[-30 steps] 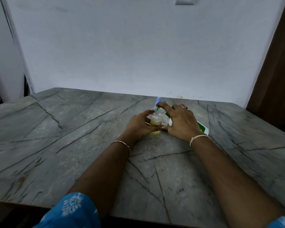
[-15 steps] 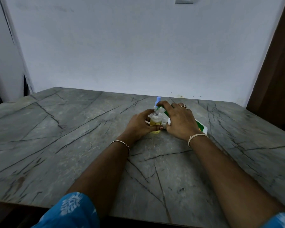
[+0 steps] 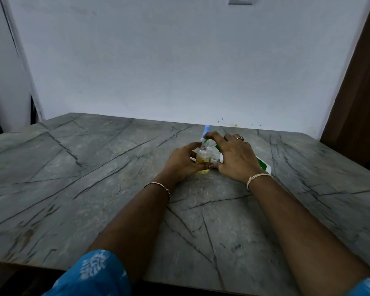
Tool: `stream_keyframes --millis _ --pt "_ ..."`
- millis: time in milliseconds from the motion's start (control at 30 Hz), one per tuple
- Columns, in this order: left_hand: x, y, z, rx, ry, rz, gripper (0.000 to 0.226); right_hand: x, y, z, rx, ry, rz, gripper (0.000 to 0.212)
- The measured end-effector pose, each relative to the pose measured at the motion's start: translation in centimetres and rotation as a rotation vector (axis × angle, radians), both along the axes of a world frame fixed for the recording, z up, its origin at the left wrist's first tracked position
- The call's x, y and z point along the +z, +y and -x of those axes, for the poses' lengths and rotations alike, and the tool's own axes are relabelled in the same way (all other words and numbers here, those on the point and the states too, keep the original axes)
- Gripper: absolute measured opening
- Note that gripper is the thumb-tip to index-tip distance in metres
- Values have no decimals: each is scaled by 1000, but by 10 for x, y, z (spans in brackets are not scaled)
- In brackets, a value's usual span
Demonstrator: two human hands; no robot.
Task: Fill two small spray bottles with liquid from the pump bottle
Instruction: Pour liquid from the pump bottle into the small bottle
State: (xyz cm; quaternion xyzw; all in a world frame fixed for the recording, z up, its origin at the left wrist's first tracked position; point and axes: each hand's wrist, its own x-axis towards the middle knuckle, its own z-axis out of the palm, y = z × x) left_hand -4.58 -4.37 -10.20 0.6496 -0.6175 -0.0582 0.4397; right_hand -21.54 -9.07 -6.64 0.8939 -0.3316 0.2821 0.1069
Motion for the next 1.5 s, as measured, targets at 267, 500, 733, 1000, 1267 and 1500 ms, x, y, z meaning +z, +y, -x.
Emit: stream_keyframes --millis 267,500,733,1000,1267,1500 --pt "0 -2 0 0 -2 4 75 -1 -3 -1 28 -30 -22 78" --pt "1 -1 0 -15 5 -4 75 -1 -3 2 39 -22 -42 81" --pt "-1 -3 -1 -3 11 -15 77 1 -2 -1 38 -44 -49 71" --pt "-1 -4 -3 -3 2 -13 76 -2 -1 2 8 -17 -3 80" --pt "-3 -6 -4 2 17 -24 82 -1 -1 2 10 -12 -22 77" --pt "-4 -7 -5 -8 15 -13 80 -1 -1 -1 -11 -20 10 73"
